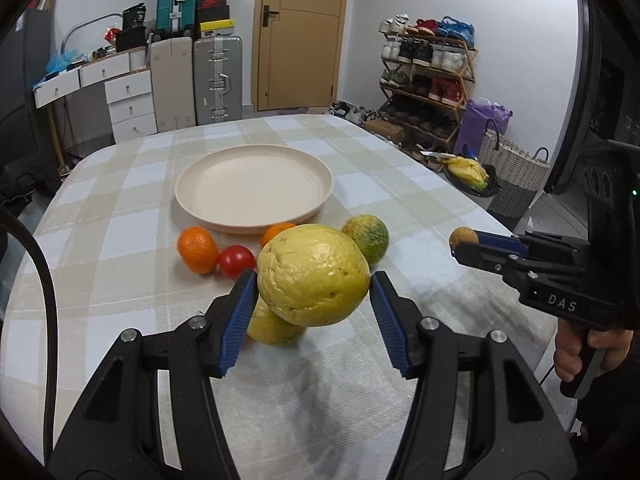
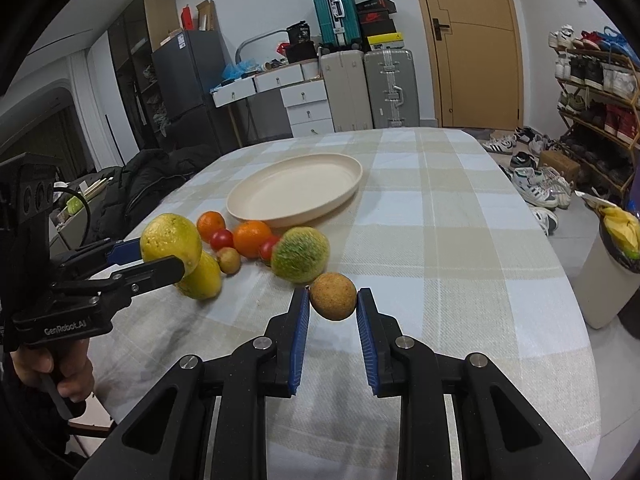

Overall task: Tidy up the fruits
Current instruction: 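Grasp and lift the large pale-yellow fruit with the left gripper while the right holds the brown fruit, then carry both fruits onto the cream plate and open both grippers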

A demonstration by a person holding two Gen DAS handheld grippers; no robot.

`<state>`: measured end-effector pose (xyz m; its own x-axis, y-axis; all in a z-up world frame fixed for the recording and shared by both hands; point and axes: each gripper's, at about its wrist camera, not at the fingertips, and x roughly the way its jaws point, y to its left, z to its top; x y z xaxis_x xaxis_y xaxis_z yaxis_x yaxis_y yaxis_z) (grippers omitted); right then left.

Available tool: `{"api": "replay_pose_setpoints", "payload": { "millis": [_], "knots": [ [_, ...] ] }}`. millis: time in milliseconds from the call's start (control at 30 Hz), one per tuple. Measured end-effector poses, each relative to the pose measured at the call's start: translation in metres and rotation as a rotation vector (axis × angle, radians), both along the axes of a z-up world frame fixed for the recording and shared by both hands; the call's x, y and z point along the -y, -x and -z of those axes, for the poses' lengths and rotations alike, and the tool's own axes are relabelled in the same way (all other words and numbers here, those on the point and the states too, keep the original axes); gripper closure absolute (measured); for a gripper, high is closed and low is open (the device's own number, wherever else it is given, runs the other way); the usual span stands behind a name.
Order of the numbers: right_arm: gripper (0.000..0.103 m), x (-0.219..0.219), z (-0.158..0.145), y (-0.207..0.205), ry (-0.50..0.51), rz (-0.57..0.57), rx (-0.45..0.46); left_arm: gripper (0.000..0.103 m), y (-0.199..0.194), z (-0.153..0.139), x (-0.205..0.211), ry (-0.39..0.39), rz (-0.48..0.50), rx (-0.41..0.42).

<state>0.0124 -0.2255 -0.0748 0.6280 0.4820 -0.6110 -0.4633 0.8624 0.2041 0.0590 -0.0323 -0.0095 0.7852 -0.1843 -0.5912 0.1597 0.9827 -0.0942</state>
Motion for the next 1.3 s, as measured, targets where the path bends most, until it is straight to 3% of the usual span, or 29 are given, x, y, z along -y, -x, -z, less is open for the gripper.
{"api": "replay_pose_setpoints", "payload": {
  "millis": [500, 1300],
  "knots": [
    [0.078, -0.051, -0.018, -0.031, -0.046, -0.066, 0.008, 0.048, -0.015, -0.018, -0.043, 0.019, -0.112, 0.062],
    [0.078, -0.085, -0.009, -0.094, -0.069, -0.057, -0.058, 0.048, -0.093, 0.006, -0.058, 0.029, -0.17, -0.002]
  ]
}}
